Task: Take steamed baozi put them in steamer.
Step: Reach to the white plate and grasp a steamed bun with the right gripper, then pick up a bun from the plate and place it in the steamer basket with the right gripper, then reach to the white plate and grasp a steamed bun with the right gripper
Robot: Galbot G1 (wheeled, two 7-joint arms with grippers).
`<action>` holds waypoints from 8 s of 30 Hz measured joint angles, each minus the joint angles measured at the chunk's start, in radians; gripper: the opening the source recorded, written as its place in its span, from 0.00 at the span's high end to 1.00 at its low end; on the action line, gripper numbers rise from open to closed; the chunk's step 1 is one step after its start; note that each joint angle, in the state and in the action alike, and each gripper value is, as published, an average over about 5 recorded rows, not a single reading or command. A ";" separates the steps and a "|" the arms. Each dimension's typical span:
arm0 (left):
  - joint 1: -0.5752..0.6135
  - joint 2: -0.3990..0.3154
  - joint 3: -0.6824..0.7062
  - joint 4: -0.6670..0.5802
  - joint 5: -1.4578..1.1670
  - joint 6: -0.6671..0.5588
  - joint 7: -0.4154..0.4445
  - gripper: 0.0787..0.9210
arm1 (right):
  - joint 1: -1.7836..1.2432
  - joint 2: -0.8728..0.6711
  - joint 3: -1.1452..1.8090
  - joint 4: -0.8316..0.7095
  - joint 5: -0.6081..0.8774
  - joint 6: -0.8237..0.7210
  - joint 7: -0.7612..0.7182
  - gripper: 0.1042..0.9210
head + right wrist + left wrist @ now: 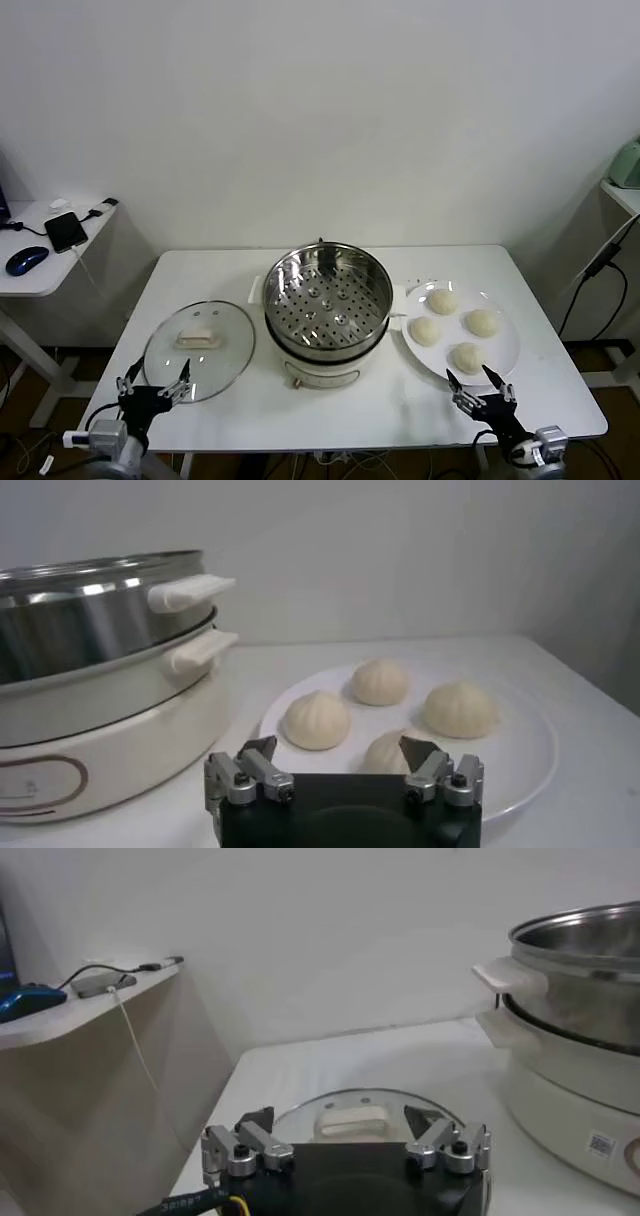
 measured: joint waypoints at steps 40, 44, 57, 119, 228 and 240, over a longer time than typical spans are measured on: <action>0.005 -0.024 -0.034 -0.007 0.007 0.006 -0.008 0.12 | 1.332 -0.291 -0.712 -0.764 -0.980 0.169 -1.024 0.12; 0.010 -0.026 -0.034 -0.010 0.010 0.006 -0.009 0.12 | 1.400 -0.239 -0.757 -0.865 -1.048 0.218 -1.069 0.12; 0.022 -0.028 -0.031 -0.012 0.018 0.001 -0.010 0.12 | 1.478 -0.105 -0.788 -1.107 -1.159 0.294 -1.049 0.12; 0.029 -0.045 -0.013 -0.029 0.061 -0.019 -0.037 0.12 | 1.814 -0.051 -1.110 -1.090 -0.767 0.227 -1.138 0.42; 0.081 -0.072 0.003 -0.088 0.011 0.005 -0.045 0.12 | 1.563 -0.420 -1.179 -0.504 -0.669 -0.141 -1.166 0.12; 0.078 -0.071 -0.005 -0.079 0.013 0.012 -0.041 0.12 | 1.432 -0.316 -1.085 -0.623 -0.771 -0.084 -1.142 0.12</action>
